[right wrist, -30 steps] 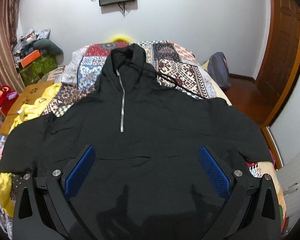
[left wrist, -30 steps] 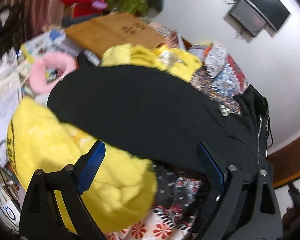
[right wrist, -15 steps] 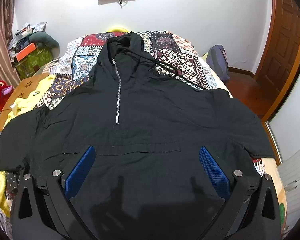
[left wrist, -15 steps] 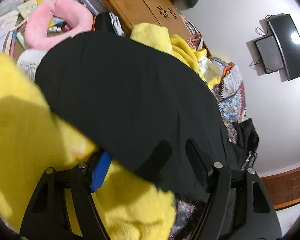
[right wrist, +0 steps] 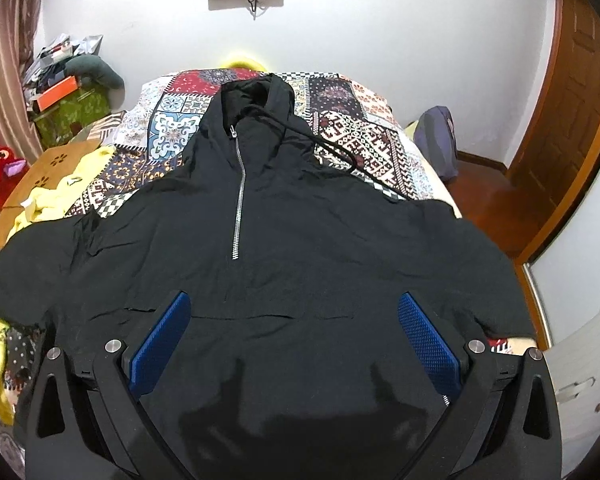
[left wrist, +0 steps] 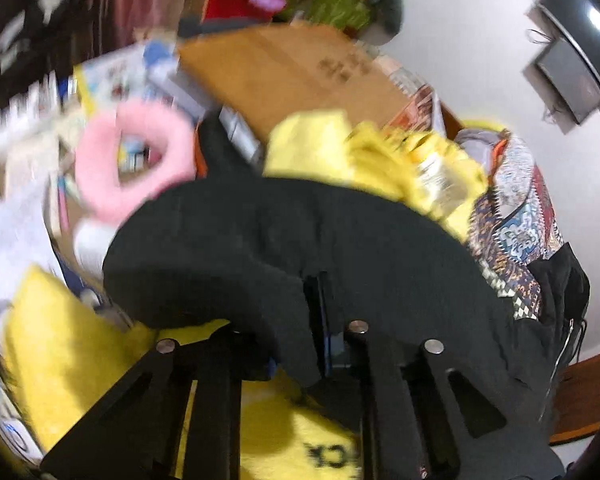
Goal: Fold large clothes
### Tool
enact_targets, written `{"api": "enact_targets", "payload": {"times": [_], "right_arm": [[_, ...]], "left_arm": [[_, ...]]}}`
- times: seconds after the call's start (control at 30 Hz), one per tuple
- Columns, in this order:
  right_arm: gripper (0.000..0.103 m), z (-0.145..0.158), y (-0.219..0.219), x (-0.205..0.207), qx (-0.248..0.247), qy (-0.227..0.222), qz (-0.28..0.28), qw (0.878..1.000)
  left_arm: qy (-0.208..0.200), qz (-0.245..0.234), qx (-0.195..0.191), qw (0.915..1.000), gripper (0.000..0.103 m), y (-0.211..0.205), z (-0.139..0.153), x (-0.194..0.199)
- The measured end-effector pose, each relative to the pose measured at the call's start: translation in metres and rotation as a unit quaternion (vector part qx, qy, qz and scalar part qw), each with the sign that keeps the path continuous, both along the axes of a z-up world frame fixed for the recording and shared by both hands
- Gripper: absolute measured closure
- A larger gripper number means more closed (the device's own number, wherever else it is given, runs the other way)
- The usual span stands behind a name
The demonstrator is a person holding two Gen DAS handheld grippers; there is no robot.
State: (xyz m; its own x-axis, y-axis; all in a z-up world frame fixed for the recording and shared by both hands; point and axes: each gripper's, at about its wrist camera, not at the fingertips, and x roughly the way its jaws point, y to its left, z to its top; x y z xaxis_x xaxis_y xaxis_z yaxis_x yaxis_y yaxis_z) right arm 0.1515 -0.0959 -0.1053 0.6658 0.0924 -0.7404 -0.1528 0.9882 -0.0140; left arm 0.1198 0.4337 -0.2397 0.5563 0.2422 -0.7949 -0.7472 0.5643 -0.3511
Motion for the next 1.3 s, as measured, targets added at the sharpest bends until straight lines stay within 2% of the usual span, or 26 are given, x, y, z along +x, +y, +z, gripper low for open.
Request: {"api": "enact_targets", "payload": {"times": [0.1,0.23,0.33,0.47,0.63,0.73,0.87,1.03,1.2,1.3], "right_arm": [[0.0,0.001,-0.001,0.001,-0.006,-0.006,0.005,1.0],[0.0,0.001,-0.004,0.003,-0.002,-0.008,0.012,1.0],[0.0,-0.001,-0.009,0.006,0.0,-0.005,0.012,1.0],[0.0,-0.001,-0.018,0.008,0.005,-0.005,0.013,1.0],[0.0,0.002,-0.031,0.007,0.012,-0.011,0.009,1.0],[0.0,0.001,-0.041,0.007,0.019,-0.012,0.004,1.0],[0.0,-0.003,-0.056,0.007,0.024,-0.008,-0.006,1.0],[0.0,-0.01,-0.074,0.009,0.018,0.0,-0.016,1.0],[0.0,-0.019,-0.09,0.012,0.015,0.015,-0.029,0.999],[0.0,-0.024,-0.098,0.011,0.017,0.023,-0.037,0.999]], "left_arm": [[-0.03,-0.025,0.055,0.9977,0.091,-0.017,0.046,0.014],[-0.077,-0.072,0.101,0.9893,0.093,-0.052,0.106,0.04],[-0.114,-0.116,0.121,0.9794,0.093,-0.087,0.146,0.063],[-0.156,-0.173,0.129,0.964,0.093,-0.138,0.184,0.099],[-0.181,-0.251,0.125,0.9427,0.093,-0.212,0.207,0.148],[-0.171,-0.299,0.136,0.9287,0.093,-0.264,0.205,0.176],[-0.148,-0.354,0.124,0.915,0.093,-0.324,0.187,0.204],[-0.096,-0.424,0.116,0.8929,0.093,-0.397,0.145,0.229],[-0.037,-0.483,0.091,0.87,0.093,-0.453,0.094,0.231],[-0.004,-0.509,0.09,0.8561,0.093,-0.487,0.068,0.233]]}}
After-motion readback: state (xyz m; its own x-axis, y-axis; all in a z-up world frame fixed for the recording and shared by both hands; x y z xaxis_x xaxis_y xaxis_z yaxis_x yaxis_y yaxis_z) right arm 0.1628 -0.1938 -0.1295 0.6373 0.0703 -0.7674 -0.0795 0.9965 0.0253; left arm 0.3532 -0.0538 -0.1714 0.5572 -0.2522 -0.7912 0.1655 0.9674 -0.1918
